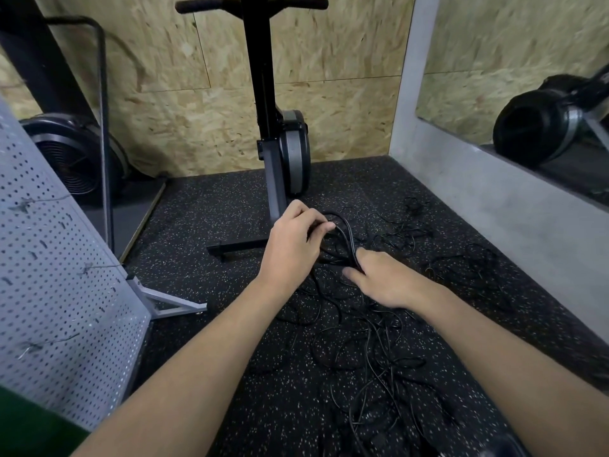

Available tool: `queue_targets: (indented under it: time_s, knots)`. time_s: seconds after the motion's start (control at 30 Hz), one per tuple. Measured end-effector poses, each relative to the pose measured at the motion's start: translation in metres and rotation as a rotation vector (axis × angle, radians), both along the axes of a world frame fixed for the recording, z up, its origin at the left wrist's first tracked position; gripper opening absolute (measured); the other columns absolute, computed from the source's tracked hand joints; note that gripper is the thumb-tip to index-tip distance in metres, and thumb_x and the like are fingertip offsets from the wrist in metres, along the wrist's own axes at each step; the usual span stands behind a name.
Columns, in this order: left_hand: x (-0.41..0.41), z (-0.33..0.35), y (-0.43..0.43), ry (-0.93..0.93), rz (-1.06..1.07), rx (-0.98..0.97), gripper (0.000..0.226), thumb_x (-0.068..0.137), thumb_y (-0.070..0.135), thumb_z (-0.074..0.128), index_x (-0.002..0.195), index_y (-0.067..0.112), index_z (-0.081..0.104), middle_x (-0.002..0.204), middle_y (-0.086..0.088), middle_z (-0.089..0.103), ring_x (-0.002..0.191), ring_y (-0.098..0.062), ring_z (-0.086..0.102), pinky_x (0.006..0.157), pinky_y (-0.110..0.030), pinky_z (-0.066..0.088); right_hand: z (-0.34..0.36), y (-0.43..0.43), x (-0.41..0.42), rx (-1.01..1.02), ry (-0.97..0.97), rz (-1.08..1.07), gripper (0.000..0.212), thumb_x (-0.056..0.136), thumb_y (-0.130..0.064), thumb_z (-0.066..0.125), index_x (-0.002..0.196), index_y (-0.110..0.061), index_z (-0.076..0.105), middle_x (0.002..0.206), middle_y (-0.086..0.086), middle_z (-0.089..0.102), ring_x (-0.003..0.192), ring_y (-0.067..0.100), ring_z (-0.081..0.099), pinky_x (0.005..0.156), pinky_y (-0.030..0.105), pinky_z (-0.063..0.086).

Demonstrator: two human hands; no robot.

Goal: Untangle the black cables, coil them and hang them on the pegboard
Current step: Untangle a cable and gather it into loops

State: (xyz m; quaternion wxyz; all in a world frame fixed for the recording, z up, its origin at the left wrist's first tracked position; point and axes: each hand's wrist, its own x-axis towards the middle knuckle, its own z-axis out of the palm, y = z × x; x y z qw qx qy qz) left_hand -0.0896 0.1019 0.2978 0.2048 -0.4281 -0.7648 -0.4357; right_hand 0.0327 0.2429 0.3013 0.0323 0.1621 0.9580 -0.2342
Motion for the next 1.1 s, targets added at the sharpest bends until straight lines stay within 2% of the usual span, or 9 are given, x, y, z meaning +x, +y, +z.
queue_targets:
  time_s: [0.1, 0.2, 0.37, 0.5, 0.67, 0.77, 0.83, 0.97, 1.1]
  knots:
    - [-0.004, 0.002, -0.003, -0.08, 0.035, -0.014, 0.025, 0.096, 0.031, 0.074, 0.116, 0.02, 0.065, 0.111, 0.011, 0.05, 0.078, -0.005, 0.056, 0.076, -0.024, 0.049, 0.0, -0.003, 0.002, 0.005, -0.022, 0.013, 0.028, 0.111, -0.036, 0.04, 0.103, -0.01, 0.047, 0.102, 0.004, 0.053, 0.091, 0.022, 0.052, 0.076, 0.034, 0.037]
    - [-0.01, -0.004, -0.007, -0.094, -0.031, -0.124, 0.044, 0.098, 0.032, 0.071, 0.141, 0.032, 0.059, 0.111, 0.008, 0.064, 0.086, -0.008, 0.064, 0.081, -0.029, 0.056, -0.006, 0.001, 0.002, -0.03, -0.078, 0.042, 0.032, 0.111, -0.037, 0.04, 0.102, -0.009, 0.051, 0.106, 0.005, 0.064, 0.089, 0.02, 0.062, 0.078, 0.038, 0.047]
    - [-0.019, -0.017, -0.012, -0.042, -0.04, -0.209, 0.023, 0.101, 0.031, 0.066, 0.117, 0.019, 0.077, 0.095, 0.004, 0.067, 0.087, -0.017, 0.066, 0.081, -0.04, 0.056, -0.002, 0.008, 0.007, -0.105, -0.055, 0.087, 0.029, 0.111, -0.028, 0.044, 0.104, -0.006, 0.06, 0.091, -0.006, 0.071, 0.053, -0.009, 0.056, 0.052, 0.011, 0.038]
    - [-0.024, -0.017, -0.012, -0.138, -0.01, -0.283, 0.021, 0.1, 0.035, 0.068, 0.098, 0.016, 0.077, 0.087, 0.004, 0.068, 0.08, -0.013, 0.063, 0.076, -0.033, 0.053, 0.001, 0.014, 0.009, -0.066, -0.03, 0.132, 0.026, 0.11, -0.031, 0.047, 0.099, -0.012, 0.061, 0.088, -0.007, 0.07, 0.069, 0.002, 0.061, 0.064, 0.02, 0.044]
    - [-0.017, -0.023, -0.016, -0.449, -0.033, -0.2, 0.026, 0.102, 0.045, 0.062, 0.102, 0.024, 0.078, 0.091, 0.007, 0.075, 0.089, -0.008, 0.067, 0.079, -0.024, 0.05, -0.001, 0.023, 0.008, -0.2, 0.068, 0.096, 0.022, 0.109, -0.03, 0.049, 0.094, -0.019, 0.061, 0.089, -0.005, 0.07, 0.073, 0.008, 0.06, 0.066, 0.024, 0.048]
    - [-0.014, -0.031, -0.012, -0.834, -0.191, -0.02, 0.03, 0.106, 0.056, 0.047, 0.122, 0.04, 0.066, 0.11, 0.007, 0.075, 0.108, -0.012, 0.07, 0.1, -0.034, 0.053, -0.005, 0.029, 0.008, -0.381, 0.132, 0.041, 0.021, 0.11, -0.024, 0.048, 0.093, -0.018, 0.058, 0.085, -0.005, 0.065, 0.075, 0.011, 0.059, 0.069, 0.032, 0.051]
    - [-0.014, -0.037, -0.009, -1.073, -0.266, 0.001, 0.026, 0.11, 0.044, 0.043, 0.125, 0.036, 0.063, 0.116, 0.005, 0.075, 0.115, -0.016, 0.069, 0.105, -0.04, 0.05, -0.007, 0.034, 0.007, -0.434, 0.18, 0.011, 0.022, 0.11, -0.023, 0.048, 0.092, -0.015, 0.059, 0.084, -0.004, 0.064, 0.077, 0.011, 0.06, 0.069, 0.031, 0.052]
    - [-0.01, -0.052, -0.009, -0.996, -0.26, -0.197, 0.019, 0.107, 0.013, 0.056, 0.12, 0.022, 0.067, 0.122, 0.002, 0.074, 0.115, -0.016, 0.069, 0.099, -0.03, 0.055, -0.008, 0.033, 0.006, -0.463, 0.232, -0.009, 0.024, 0.11, -0.024, 0.049, 0.095, -0.011, 0.061, 0.09, 0.001, 0.066, 0.081, 0.013, 0.063, 0.071, 0.031, 0.054]
    - [-0.013, -0.046, -0.007, -0.941, -0.179, -0.085, 0.013, 0.103, 0.014, 0.063, 0.097, 0.017, 0.074, 0.1, -0.001, 0.08, 0.104, -0.021, 0.075, 0.092, -0.036, 0.061, -0.015, 0.032, 0.003, -0.365, 0.276, -0.043, 0.027, 0.108, -0.033, 0.05, 0.091, -0.018, 0.064, 0.091, 0.004, 0.071, 0.084, 0.028, 0.065, 0.082, 0.044, 0.055]
